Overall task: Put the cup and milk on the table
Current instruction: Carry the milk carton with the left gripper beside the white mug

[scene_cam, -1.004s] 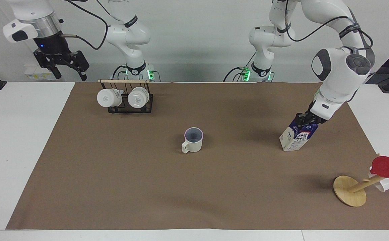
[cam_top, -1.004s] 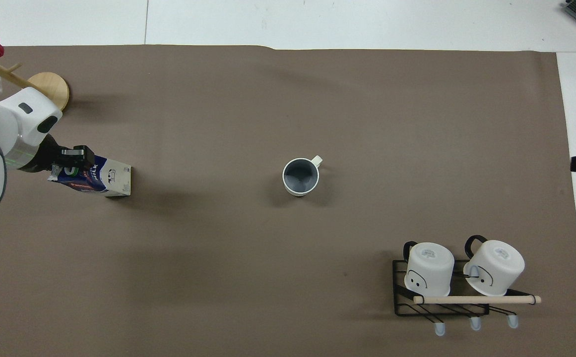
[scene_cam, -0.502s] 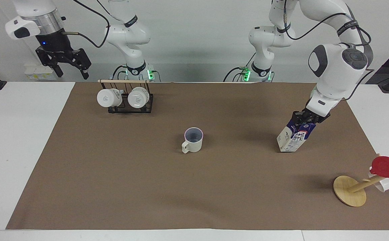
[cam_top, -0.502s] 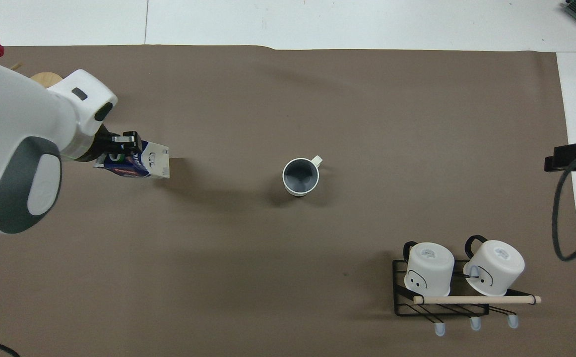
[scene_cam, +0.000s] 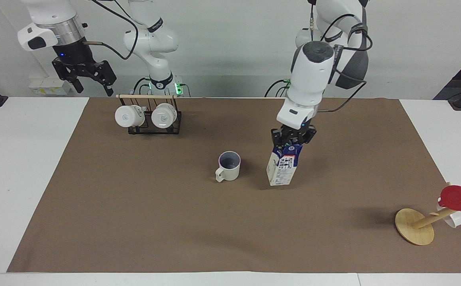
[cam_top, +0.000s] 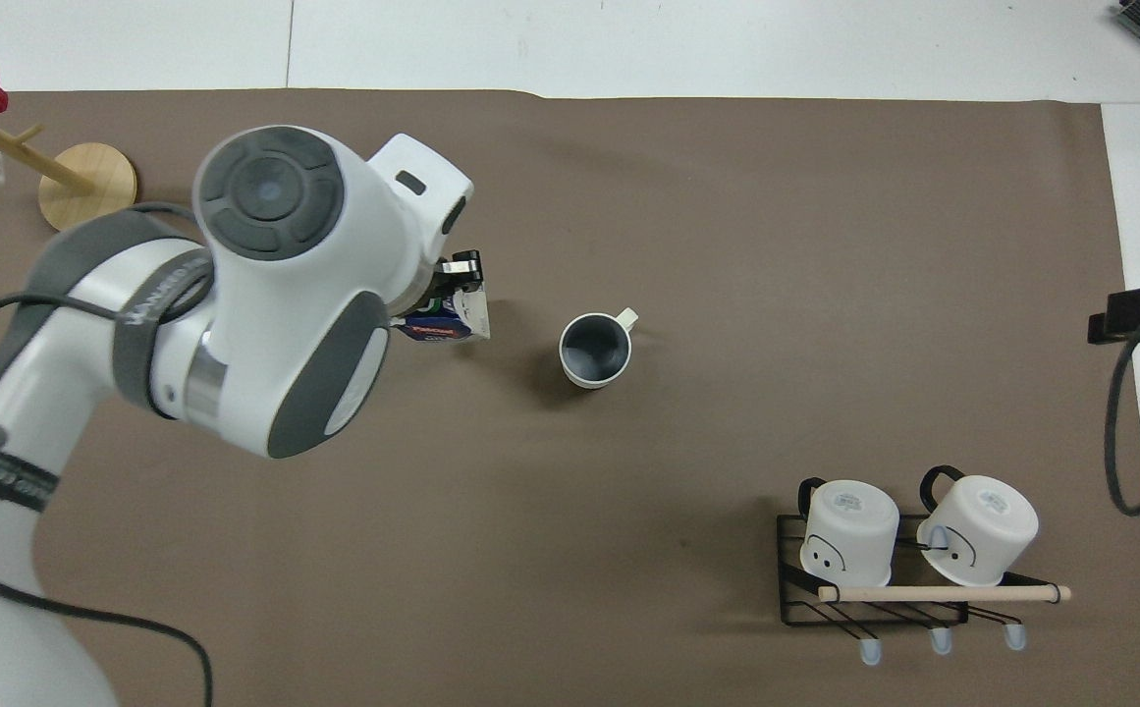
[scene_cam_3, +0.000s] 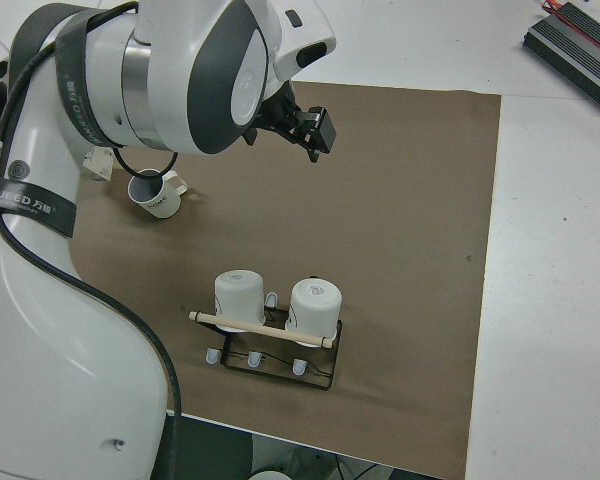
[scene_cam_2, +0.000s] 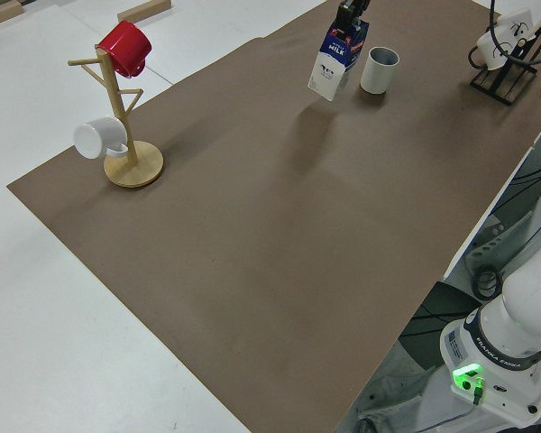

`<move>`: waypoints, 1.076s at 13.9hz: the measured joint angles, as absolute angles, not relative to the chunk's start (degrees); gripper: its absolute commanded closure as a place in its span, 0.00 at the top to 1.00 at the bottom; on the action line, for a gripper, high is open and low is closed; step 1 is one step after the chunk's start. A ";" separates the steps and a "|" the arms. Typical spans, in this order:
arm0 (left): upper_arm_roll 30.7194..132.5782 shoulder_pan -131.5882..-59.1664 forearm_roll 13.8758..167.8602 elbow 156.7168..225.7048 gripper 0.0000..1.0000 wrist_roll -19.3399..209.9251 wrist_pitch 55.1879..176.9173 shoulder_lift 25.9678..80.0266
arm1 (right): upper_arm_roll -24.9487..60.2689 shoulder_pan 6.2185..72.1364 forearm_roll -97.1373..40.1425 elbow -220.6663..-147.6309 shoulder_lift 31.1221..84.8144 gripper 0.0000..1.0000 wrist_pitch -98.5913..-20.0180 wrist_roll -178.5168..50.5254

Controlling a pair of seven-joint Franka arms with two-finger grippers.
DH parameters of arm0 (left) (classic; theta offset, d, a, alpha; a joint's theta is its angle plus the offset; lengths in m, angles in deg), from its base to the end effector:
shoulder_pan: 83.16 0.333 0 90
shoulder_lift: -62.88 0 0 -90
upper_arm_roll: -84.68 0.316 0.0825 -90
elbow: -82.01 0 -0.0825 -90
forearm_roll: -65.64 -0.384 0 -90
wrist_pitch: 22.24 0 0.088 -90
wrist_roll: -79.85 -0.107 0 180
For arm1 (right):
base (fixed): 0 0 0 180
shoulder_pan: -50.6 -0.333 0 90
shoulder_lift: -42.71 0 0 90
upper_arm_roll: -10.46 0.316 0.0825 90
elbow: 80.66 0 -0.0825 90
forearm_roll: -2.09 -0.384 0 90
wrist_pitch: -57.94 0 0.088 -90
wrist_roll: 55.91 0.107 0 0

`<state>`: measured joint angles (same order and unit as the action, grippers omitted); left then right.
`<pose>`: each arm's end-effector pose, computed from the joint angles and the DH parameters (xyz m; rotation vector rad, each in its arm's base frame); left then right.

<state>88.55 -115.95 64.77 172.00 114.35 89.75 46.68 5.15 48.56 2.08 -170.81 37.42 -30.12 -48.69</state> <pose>0.5737 -0.3211 0.4884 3.1089 0.1381 0.1620 0.5210 -0.0324 0.6697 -3.1167 0.2858 -0.0863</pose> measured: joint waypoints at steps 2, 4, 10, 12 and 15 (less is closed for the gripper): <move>88.56 -117.22 64.77 169.84 0.36 115.02 89.84 43.24 | 4.99 48.85 2.09 -170.77 37.38 1.00 -29.53 -48.87; 88.53 -118.07 64.77 168.47 0.39 115.11 89.84 41.89 | 5.15 48.76 2.09 -170.77 37.38 1.00 -29.37 -49.66; 88.41 -120.81 64.65 168.89 1.00 114.59 89.32 41.94 | 5.46 48.64 2.11 -170.77 37.38 1.00 -27.68 -50.07; 88.51 -120.82 64.65 169.43 1.00 113.51 89.32 42.13 | 5.41 48.71 2.11 -170.77 37.38 1.00 -27.68 -50.07; 88.62 -120.83 64.64 169.45 1.00 112.96 89.33 42.47 | 4.67 49.51 2.15 -170.77 37.37 1.00 -27.66 -50.12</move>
<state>88.62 -120.83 64.64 169.45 112.96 89.33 42.47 4.67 49.51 2.15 -170.77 37.37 -27.66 -50.12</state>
